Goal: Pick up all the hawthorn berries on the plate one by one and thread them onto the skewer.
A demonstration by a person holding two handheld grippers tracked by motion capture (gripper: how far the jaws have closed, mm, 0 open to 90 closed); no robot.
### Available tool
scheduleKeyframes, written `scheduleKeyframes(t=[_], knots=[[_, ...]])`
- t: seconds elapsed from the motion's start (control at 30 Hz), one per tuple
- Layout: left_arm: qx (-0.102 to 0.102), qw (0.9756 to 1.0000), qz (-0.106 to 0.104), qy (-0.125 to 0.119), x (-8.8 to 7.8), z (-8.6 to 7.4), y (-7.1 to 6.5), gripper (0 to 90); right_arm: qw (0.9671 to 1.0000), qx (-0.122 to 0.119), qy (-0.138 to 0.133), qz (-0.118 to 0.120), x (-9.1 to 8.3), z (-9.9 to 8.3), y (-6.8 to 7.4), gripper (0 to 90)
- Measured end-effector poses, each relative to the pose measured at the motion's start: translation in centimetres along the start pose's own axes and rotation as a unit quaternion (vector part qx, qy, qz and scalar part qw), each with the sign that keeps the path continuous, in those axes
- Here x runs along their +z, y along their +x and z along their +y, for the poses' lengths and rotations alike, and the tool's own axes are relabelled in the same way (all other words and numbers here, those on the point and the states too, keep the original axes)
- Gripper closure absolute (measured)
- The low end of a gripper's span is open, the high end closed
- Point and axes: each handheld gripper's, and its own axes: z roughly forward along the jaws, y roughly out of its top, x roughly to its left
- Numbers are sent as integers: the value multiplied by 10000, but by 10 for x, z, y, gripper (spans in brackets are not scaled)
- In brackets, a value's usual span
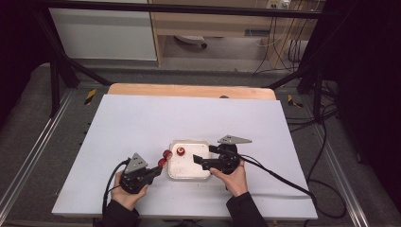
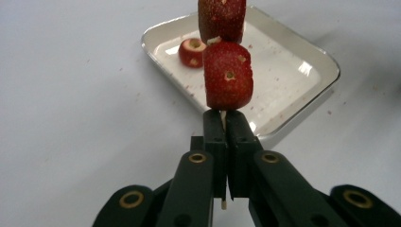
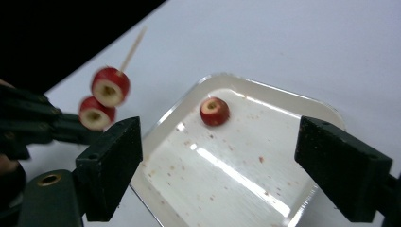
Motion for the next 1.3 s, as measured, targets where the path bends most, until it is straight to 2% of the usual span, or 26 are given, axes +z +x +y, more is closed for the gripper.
scheduleKeyframes(t=[0.07,0.17,0.43,0.6,0.77,0.83,1.03,1.17,1.23,1.3], knots=[[1,10000,32,16,-5,-4,7,881,9993,-199,316,-98,2,5,1,143],[-44,10000,54,59,-12,-9,15,881,9970,-380,666,-100,6,14,4,139],[-30,9999,-31,97,-16,-17,25,880,9905,-609,1211,-218,24,36,9,102],[-79,10000,11,50,-22,-20,29,880,9850,-707,1553,-258,40,45,11,102],[-68,10000,9,66,-22,-21,31,880,9762,-912,1941,-332,57,53,17,141],[-60,9999,43,88,-22,-22,32,880,9730,-956,2076,-320,63,56,19,159],[-96,9999,63,92,-21,-22,33,880,9674,-948,2324,-326,83,64,23,216],[-94,9999,62,105,-21,-22,33,879,9641,-926,2466,-327,95,68,26,282],[-93,9999,55,105,-21,-22,32,879,9609,-919,2584,-381,101,70,27,312],[-91,9999,53,105,-21,-22,32,879,9590,-873,2664,-415,106,71,26,347]])
